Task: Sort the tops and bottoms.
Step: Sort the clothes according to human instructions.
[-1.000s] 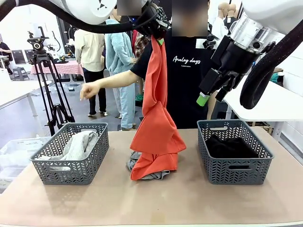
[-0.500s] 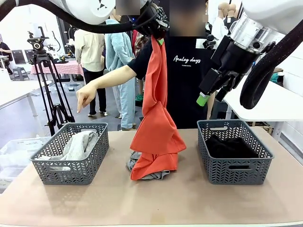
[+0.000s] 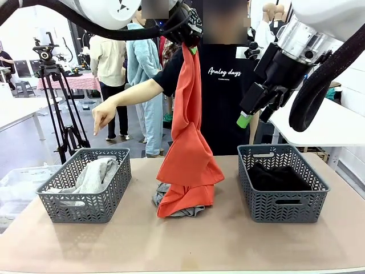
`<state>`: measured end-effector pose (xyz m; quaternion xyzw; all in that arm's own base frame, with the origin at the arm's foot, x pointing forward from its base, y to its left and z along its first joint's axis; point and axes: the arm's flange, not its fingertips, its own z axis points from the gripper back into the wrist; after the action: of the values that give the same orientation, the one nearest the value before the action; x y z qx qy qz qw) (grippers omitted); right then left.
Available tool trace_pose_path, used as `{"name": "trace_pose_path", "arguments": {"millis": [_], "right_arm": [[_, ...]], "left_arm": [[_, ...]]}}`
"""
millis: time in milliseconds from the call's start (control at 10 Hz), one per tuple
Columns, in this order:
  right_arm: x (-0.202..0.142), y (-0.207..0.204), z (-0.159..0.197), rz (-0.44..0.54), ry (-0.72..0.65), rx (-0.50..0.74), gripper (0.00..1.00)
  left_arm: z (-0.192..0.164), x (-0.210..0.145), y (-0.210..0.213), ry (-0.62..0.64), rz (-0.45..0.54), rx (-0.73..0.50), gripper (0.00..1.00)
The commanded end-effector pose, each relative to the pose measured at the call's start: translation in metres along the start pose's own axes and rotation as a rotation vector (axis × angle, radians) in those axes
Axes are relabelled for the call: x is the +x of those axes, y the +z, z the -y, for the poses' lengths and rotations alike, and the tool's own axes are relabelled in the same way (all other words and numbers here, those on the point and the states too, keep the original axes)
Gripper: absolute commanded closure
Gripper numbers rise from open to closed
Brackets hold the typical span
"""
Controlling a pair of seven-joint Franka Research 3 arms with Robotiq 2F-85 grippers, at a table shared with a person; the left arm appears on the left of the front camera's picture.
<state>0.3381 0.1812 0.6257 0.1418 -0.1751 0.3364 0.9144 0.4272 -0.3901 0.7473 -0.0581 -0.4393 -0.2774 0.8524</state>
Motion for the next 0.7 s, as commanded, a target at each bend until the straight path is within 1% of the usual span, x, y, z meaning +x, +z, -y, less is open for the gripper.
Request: {"name": "trace_pose_path", "arguments": {"millis": [0, 100, 200, 300, 400, 500, 600], "right_arm": [[-0.005, -0.002, 0.001, -0.007, 0.002, -0.01, 0.0], [-0.005, -0.002, 0.001, -0.007, 0.002, -0.01, 0.0], [-0.005, -0.002, 0.001, -0.007, 0.002, -0.01, 0.0], [-0.005, -0.002, 0.001, -0.007, 0.002, -0.01, 0.0], [-0.005, -0.002, 0.001, -0.007, 0.002, -0.01, 0.0], [-0.005, -0.002, 0.001, -0.007, 0.002, -0.01, 0.0], [-0.005, -0.002, 0.001, -0.007, 0.002, -0.01, 0.0]], "left_arm": [[-0.009, 0.005, 0.022, -0.025, -0.005, -0.033, 1.0], [-0.02, 0.011, 0.041, -0.064, -0.038, -0.032, 1.0], [-0.037, 0.013, 0.056, -0.084, -0.044, 0.042, 1.0], [-0.051, 0.016, 0.071, -0.078, -0.041, 0.098, 1.0], [-0.062, 0.019, 0.083, -0.066, -0.033, 0.116, 1.0], [-0.077, 0.02, 0.095, -0.06, -0.037, 0.174, 1.0], [-0.098, 0.017, 0.097, -0.015, -0.051, 0.224, 1.0]]}}
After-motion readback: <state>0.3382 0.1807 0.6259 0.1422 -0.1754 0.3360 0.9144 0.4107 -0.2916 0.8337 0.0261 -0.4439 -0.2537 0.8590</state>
